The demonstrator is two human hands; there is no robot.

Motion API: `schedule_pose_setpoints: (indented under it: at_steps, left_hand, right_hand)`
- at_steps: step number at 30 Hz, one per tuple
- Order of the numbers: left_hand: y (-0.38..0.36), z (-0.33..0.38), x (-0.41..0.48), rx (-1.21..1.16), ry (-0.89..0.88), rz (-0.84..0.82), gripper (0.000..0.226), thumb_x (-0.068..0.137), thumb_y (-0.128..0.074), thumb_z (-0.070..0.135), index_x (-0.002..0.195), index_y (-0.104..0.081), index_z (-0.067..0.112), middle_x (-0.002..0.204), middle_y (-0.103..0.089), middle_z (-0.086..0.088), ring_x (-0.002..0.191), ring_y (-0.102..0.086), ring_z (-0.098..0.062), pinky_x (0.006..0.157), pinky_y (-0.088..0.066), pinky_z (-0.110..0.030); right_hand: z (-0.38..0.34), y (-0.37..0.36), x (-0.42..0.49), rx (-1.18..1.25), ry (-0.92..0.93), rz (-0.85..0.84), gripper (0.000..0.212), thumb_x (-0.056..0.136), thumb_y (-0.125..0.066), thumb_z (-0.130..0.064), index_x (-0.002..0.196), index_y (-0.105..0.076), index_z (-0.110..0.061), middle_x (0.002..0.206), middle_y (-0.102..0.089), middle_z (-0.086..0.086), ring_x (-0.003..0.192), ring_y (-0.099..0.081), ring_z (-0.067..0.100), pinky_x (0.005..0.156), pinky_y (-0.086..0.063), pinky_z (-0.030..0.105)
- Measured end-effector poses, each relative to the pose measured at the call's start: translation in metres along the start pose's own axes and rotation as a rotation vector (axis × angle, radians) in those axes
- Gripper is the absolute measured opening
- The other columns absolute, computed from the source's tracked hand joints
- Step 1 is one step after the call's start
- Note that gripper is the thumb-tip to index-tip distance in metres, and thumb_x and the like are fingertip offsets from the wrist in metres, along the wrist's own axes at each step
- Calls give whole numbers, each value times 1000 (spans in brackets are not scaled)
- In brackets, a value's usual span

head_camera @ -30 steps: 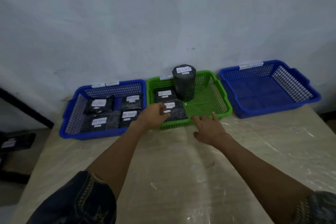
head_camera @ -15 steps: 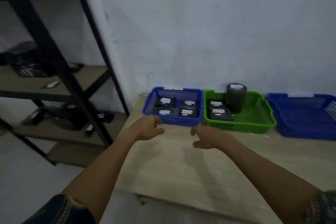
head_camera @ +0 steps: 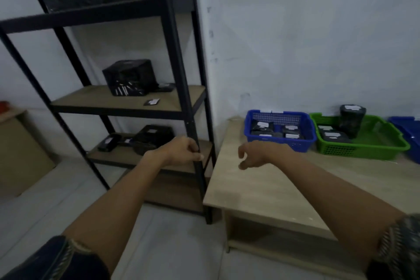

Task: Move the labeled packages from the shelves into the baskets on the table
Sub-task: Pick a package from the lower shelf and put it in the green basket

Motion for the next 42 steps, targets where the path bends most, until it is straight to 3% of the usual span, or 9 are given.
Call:
schedule_pose_setpoints:
  at_steps: [2,4,9,17,23,29,35,38,42]
  left_hand:
    - [13,-25,-10,18,11,-26,37,86,-68,41,114,-64,16,103,-61,8,99,-57,-9,78,-46,-22]
    - [30,-49,-10,9,17,-20,33,87,-67,39,112,-66,16,110,-63,5,103,-57,-9,86,-47,-25]
    - [71,-109,11,-83,45,84,26,89,-66,35,110,-61,21,99,-66,4,87,-59,-3,68,-43,-14]
    - [118,-218,65,-167,135,184,22,89,-66,29,108,-64,18,92,-67,7,83,-61,0,67,-42,-15]
    - [158,-271,134,-210,117,276,38,86,-69,29,120,-58,17,109,-65,2,101,-61,-10,95,-51,-38]
    - [205,-322,220,-132,-14,394,54,84,-69,41,128,-54,15,125,-58,-2,115,-54,-20,99,-44,-36]
    - [220,-391,295,11,-18,400,53,94,-49,50,136,-49,17,145,-44,-8,134,-38,-26,113,-27,-44]
    - [210,-410,315,173,-91,289,78,84,-28,73,142,-40,23,155,-31,-3,144,-23,-20,117,-14,-44]
    - [209,-411,321,381,-218,260,113,65,-2,93,148,-30,22,159,-20,-3,147,-14,-19,118,-10,-44]
  right_hand:
    - [-30,2,9,32,8,-40,46,90,-61,-36,125,-54,-7,123,-59,10,100,-61,24,84,-50,33]
    - [-54,14,24,7,23,-41,44,90,-61,-35,125,-54,-7,124,-58,10,102,-61,25,85,-50,33]
    - [-110,50,90,-42,113,56,41,91,-59,-33,126,-51,-12,125,-54,9,112,-53,25,83,-43,31]
    - [-182,104,210,58,229,220,36,90,-58,-37,122,-52,-20,117,-57,5,98,-54,19,78,-44,30]
    - [-209,139,284,167,220,380,26,91,-56,-35,113,-54,-19,109,-58,2,90,-53,16,75,-45,31]
    - [-220,162,381,271,106,489,28,91,-57,-31,114,-58,-15,106,-61,1,93,-56,20,76,-46,31]
    - [-215,180,468,334,-94,523,30,93,-51,-35,111,-59,-12,114,-59,9,102,-57,28,86,-48,36]
    - [-199,190,501,373,-195,575,30,94,-49,-32,110,-61,-9,114,-57,12,101,-59,31,87,-50,40]
    - [-176,205,538,442,-303,669,37,94,-50,-37,118,-55,-10,113,-55,15,99,-58,33,80,-46,34]
Point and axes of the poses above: each hand's wrist, its own x-axis towards the middle knuckle, its own y-axis out of the back of the hand, z = x × y, the point moved 9 cm from there along x, towards the middle knuckle
